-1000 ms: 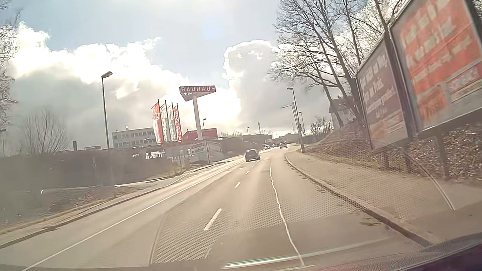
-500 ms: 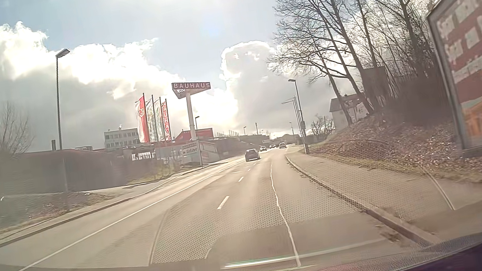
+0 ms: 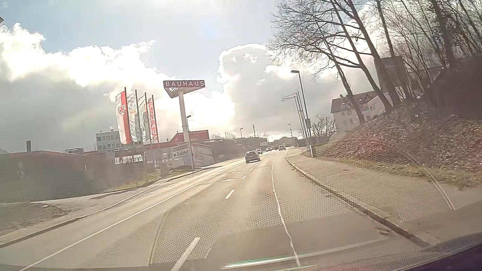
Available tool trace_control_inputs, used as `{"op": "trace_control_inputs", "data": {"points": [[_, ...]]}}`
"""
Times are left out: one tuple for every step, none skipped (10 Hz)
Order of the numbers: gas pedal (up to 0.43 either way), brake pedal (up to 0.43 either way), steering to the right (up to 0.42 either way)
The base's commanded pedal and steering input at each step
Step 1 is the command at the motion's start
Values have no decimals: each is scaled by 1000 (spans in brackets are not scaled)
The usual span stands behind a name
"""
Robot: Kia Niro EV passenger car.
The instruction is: Follow the waypoints while adhering to traffic rules and regulations
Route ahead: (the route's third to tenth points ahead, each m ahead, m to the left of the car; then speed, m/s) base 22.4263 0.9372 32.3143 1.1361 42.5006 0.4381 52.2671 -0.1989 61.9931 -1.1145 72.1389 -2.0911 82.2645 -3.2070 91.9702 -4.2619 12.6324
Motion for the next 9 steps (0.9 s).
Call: {"op": "trace_control_inputs", "data": {"points": [[268,0,7],[268,0,7],[268,0,7],[268,0,7],[268,0,7],[268,0,7],[268,0,7],[280,0,7],[280,0,7]]}}
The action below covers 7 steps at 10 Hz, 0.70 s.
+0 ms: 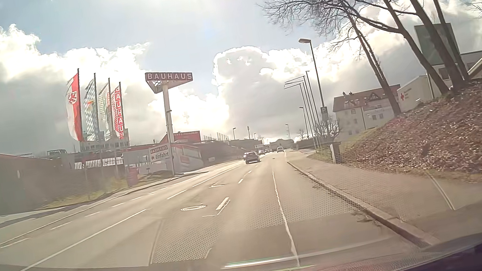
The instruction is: Follow the waypoints while adhering to traffic rules and regulations
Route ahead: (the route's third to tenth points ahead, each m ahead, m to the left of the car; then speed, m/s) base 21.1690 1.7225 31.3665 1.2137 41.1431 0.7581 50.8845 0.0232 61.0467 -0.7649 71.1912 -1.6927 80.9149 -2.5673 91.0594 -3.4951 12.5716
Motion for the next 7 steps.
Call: {"op": "trace_control_inputs", "data": {"points": [[280,0,7],[280,0,7],[280,0,7],[280,0,7],[280,0,7],[280,0,7],[280,0,8]]}}
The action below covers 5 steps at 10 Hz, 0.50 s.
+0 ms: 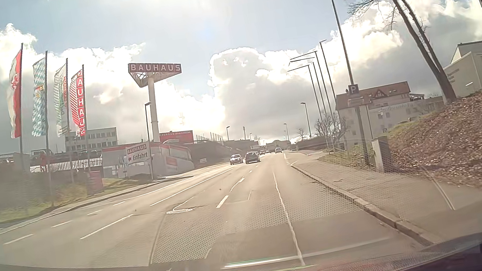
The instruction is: Follow the waypoints while adhering to traffic rules and regulations
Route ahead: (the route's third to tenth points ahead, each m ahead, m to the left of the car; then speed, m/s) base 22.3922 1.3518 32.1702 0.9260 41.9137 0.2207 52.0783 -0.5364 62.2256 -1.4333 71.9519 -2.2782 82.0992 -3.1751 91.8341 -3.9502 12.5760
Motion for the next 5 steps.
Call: {"op": "trace_control_inputs", "data": {"points": [[280,0,8],[280,0,9],[280,0,9],[280,0,10],[287,0,9]]}}
